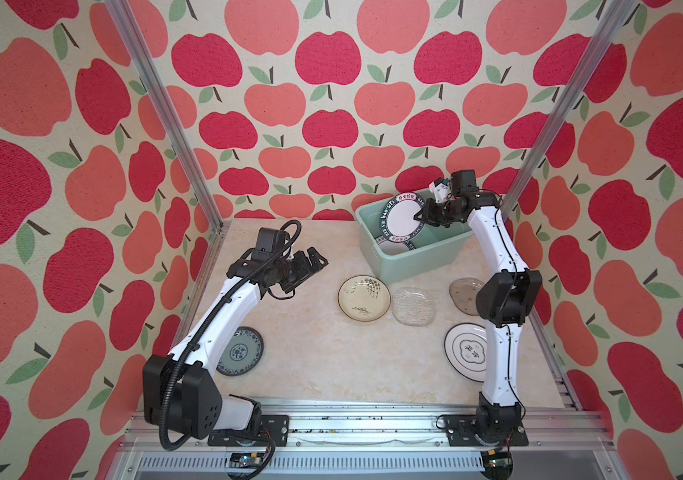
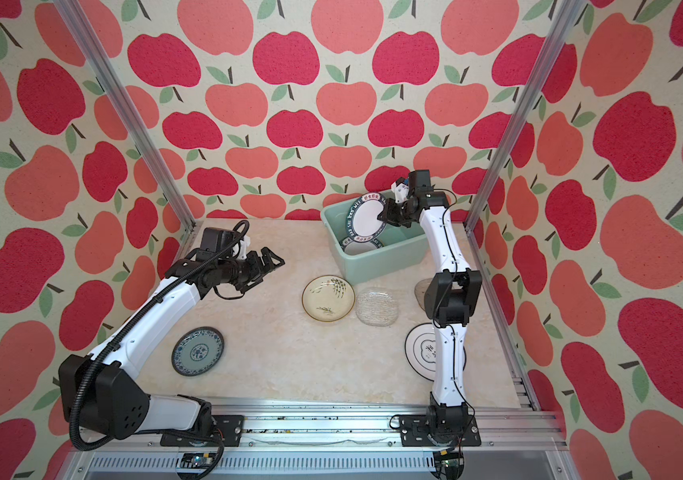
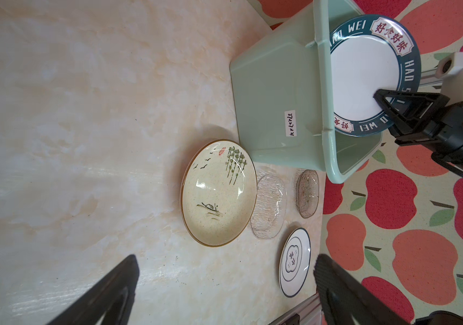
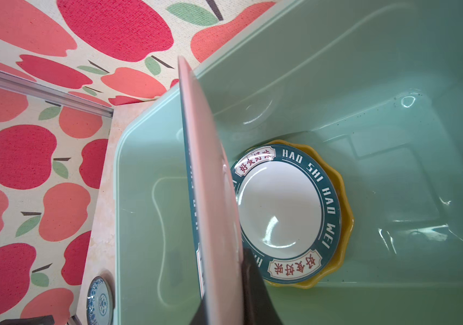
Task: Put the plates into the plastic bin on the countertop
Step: 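Lower the plate into the bin and open the right gripper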
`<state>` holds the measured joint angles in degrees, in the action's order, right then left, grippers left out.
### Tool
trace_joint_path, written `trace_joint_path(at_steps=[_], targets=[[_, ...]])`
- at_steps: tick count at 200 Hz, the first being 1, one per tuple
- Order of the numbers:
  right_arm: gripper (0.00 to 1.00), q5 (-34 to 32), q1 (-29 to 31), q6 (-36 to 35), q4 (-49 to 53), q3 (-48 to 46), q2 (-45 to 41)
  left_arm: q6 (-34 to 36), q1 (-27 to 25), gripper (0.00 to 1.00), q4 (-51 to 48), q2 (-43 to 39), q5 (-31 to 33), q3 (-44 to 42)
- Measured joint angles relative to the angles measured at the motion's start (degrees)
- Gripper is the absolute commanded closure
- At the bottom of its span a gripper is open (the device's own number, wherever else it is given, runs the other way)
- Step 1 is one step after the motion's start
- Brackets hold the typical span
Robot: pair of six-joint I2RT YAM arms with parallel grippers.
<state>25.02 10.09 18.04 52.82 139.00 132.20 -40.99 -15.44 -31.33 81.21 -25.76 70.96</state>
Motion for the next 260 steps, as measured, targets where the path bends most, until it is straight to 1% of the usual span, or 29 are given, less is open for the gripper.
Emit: trace_joint_path(at_steps=[48,95,126,136,144,157,176,223,260], targets=[[1.0,1.05,0.07,-3.28,1.16,-0.24,3.17,0.04,-0.44,0.01,0.98,4.02,-0.87,1.29],[0.95,2.73,0.09,-4.72,1.27,-0.83,5.01,0.07,-0.98,0.01,1.16,5.92,-1.38,3.06],[0.83,2.62,0.28,-5.2,1.27,-1.46,6.67,0.26,-1.36,0.01,1.09,7.15,-1.75,4.35],[0.82,2.45,0.28,-5.4,1.33,-1.97,6.86,0.28,-1.46,0.01,1.09,7.72,-1.75,4.72],[0.81,1.9,0.42,-5.64,1.33,-2.23,7.04,0.33,-1.57,0.01,1.11,8.11,-1.75,4.92],[0.75,1.16,0.42,-5.97,1.36,-2.32,7.26,0.48,-1.7,0.01,0.96,8.85,-1.77,5.29],[0.74,-0.83,0.39,-6.67,1.57,-2.32,7.54,0.5,-1.95,0.01,0.83,9.99,-1.79,5.95],[0.64,-6.62,0.63,-7.78,2.6,-2.36,7.76,0.52,-2.82,0.01,0.72,12.2,-2.19,8.41],[0.58,-9.44,1.25,-8.79,2.32,-2.36,8.48,0.52,-3.02,0.01,0.63,14.05,-2.19,9.16]])
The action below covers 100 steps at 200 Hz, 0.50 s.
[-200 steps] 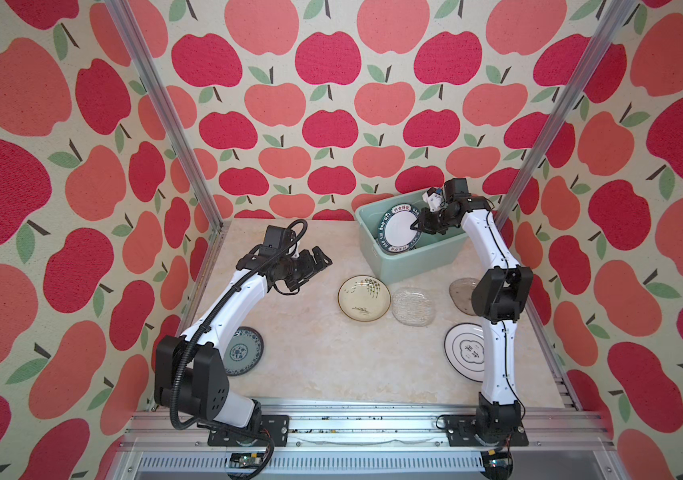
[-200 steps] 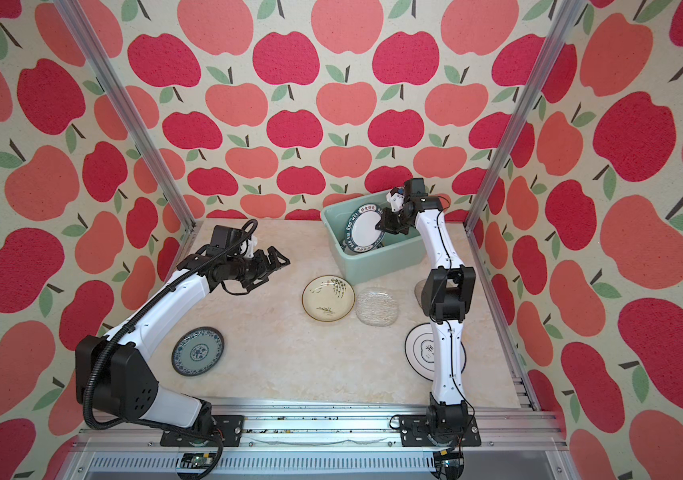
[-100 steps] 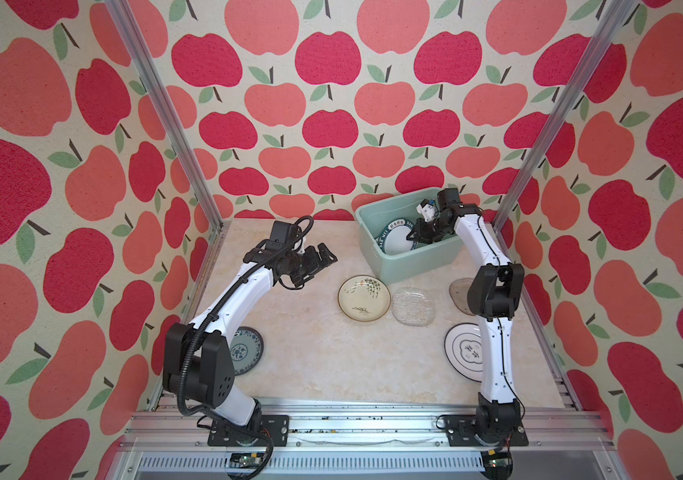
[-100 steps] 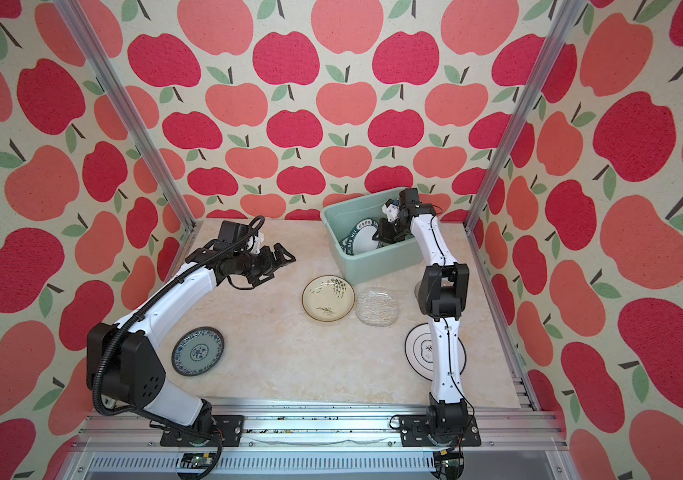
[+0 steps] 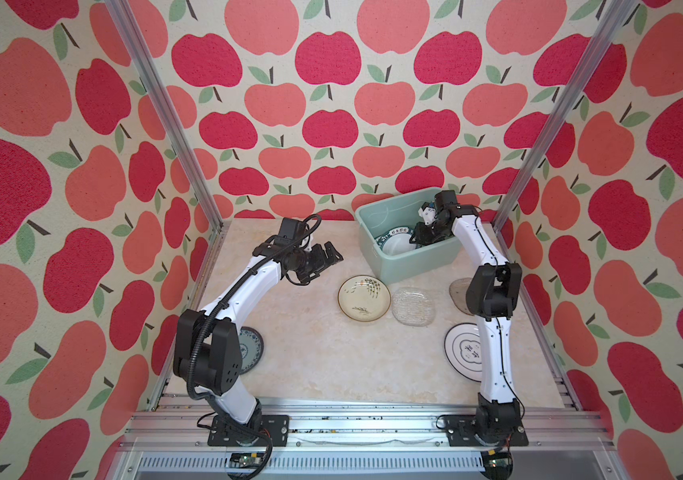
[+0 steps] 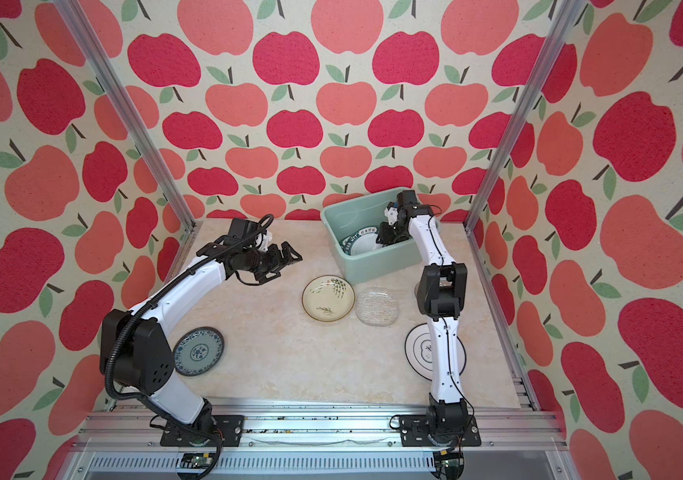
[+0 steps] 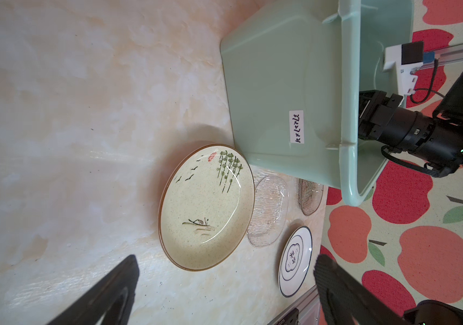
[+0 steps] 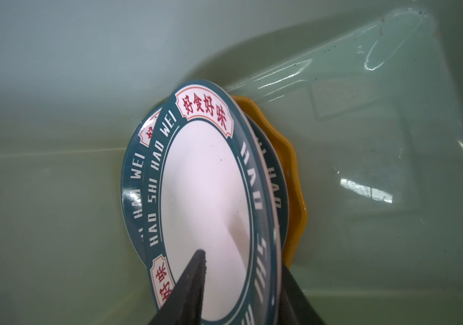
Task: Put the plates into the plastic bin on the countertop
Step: 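Lower the plate into the bin and open the right gripper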
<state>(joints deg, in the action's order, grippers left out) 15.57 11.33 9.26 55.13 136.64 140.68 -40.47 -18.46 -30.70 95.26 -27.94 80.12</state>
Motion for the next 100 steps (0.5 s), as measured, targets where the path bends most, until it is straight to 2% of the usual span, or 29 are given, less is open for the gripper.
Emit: trace_joint_path(at_steps=[100], targets=[[0.3,-6.54,2.97,-3.91,1.01,-0.52,2.89,-0.07,-0.7,0.01,-0.48,1.92,0.0,3.19]])
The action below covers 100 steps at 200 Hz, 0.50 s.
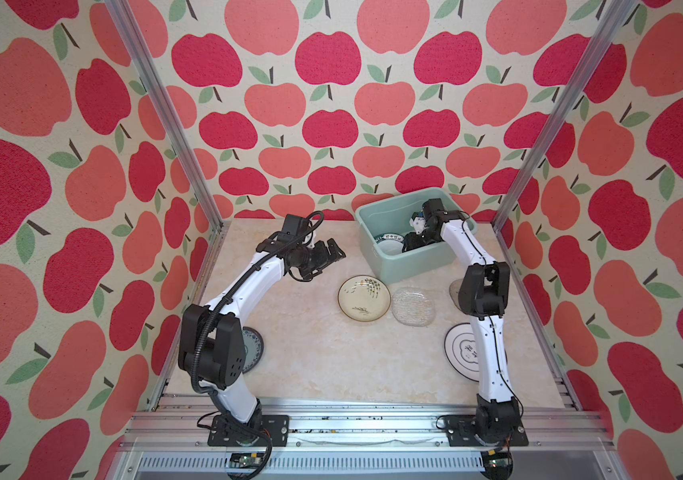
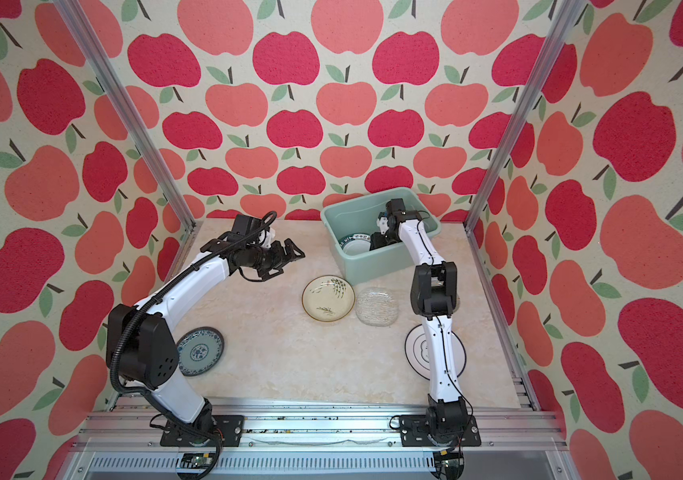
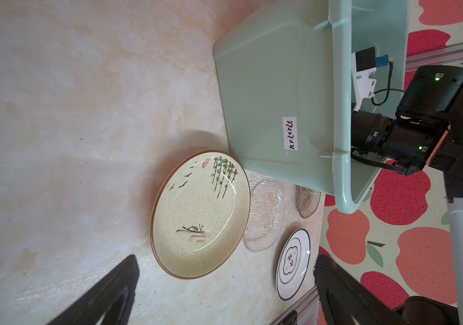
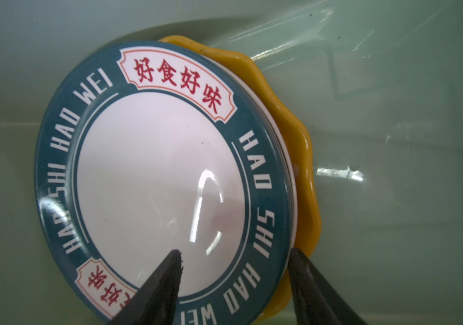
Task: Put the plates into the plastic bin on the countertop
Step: 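Raise the right gripper out of the bin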
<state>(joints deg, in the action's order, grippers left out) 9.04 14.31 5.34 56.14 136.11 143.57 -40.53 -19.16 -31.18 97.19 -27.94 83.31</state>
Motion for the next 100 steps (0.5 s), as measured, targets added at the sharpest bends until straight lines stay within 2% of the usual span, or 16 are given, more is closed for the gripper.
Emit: trace_joint_path(at_steps=[61,100], targets=[[0.14,-3.96,0.7,-1.03,-0.07,-1.14,-5.7,0.09,-0.68,0.01,-0.81,-0.44,0.28,0.09],[0.13,-5.84,0.68,-0.79,0.83,-1.16,-15.17,2.03,-3.1,0.01,-4.92,-3.65,1.97,2.29]])
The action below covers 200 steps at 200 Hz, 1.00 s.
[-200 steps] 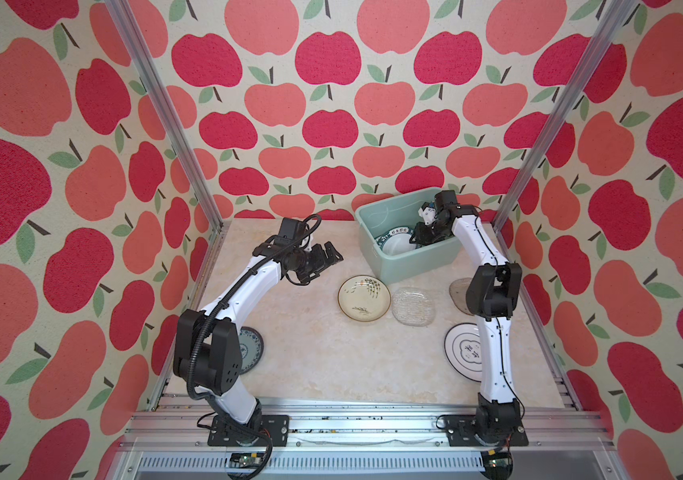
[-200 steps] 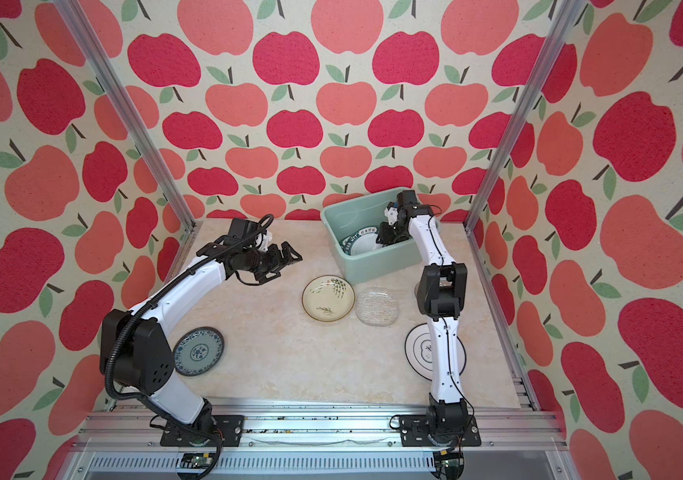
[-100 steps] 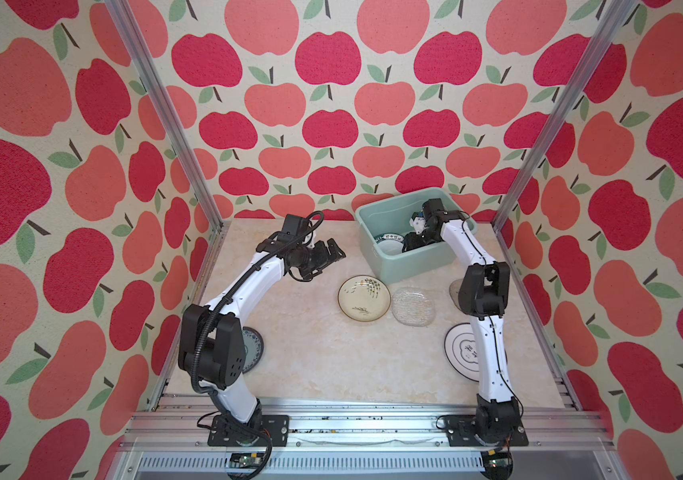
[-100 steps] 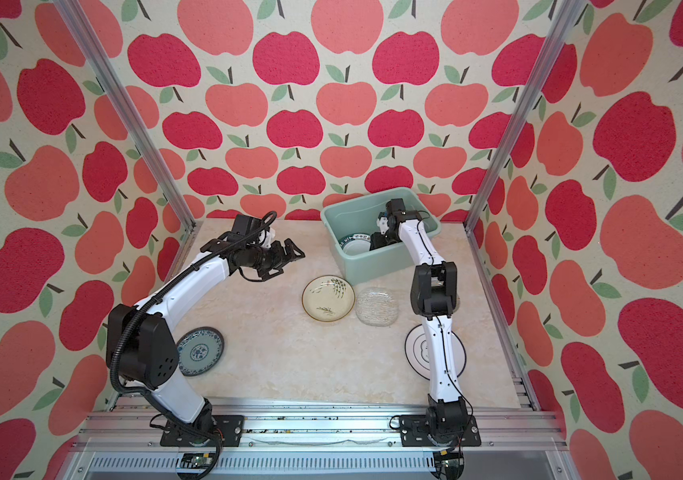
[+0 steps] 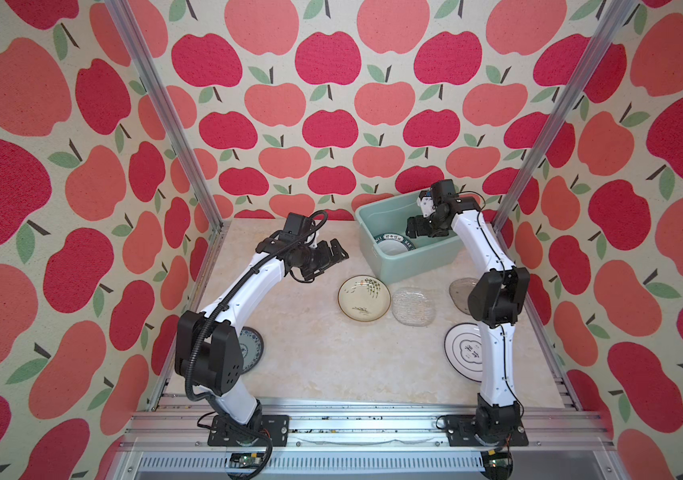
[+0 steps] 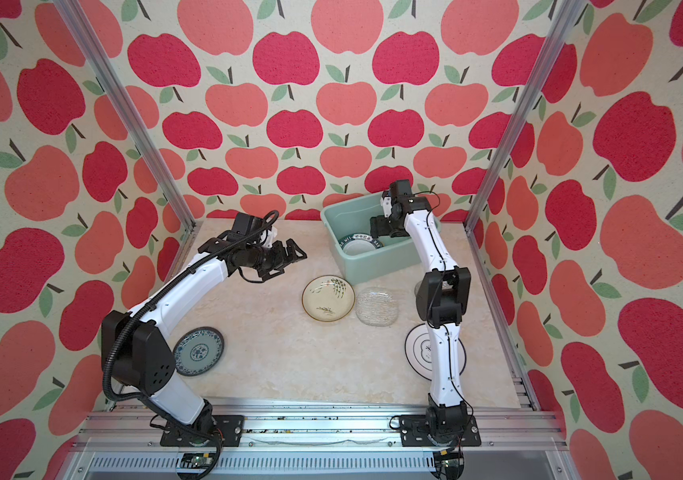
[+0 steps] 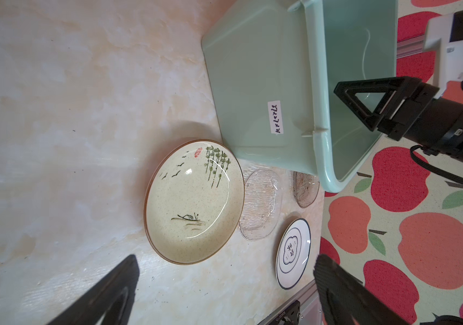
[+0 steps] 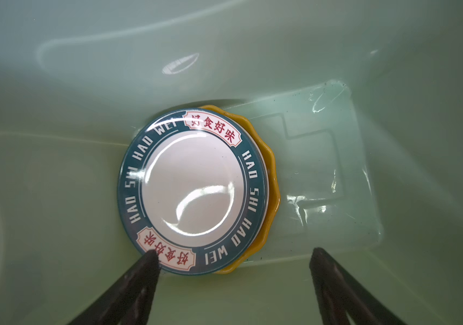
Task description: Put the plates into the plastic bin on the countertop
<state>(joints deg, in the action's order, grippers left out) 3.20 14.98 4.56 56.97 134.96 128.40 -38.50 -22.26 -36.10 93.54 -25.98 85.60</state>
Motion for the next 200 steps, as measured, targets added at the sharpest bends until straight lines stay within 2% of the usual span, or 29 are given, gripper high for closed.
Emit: trace_joint_path(at_steps=[22,42,94,132,169,200], targets=[[0.13,-0.74,-0.11,0.83,1.9,-1.46,-6.6,2.1,-3.43,0.01,-3.41,-2.1,1.49,2.75],[0.13,-1.2,-0.74,1.68,3.02,-7.3,-14.08,3.37,-8.09,0.01,-6.08,-3.61,3.06,4.2],[0.13,-2.25,-4.68,4.87,4.83,-36.0,-36.87,2.58,-22.84,0.01,-8.92,-4.81,5.86,3.41],[0.13,-2.73,-8.83,7.15,7.1,-54.58,-50.47,-1.68,-30.51,0.01,-7.8,-3.82,6.03,0.31],[0.13,-2.8,-14.43,8.5,6.97,-66.93,-58.27,-7.43,-35.26,0.01,-3.67,1.31,4.96,-0.28],[0.13,-3.21,-21.16,9.09,6.43,-73.59,-58.97,-11.65,-36.46,0.0,0.87,7.39,2.99,-0.33]])
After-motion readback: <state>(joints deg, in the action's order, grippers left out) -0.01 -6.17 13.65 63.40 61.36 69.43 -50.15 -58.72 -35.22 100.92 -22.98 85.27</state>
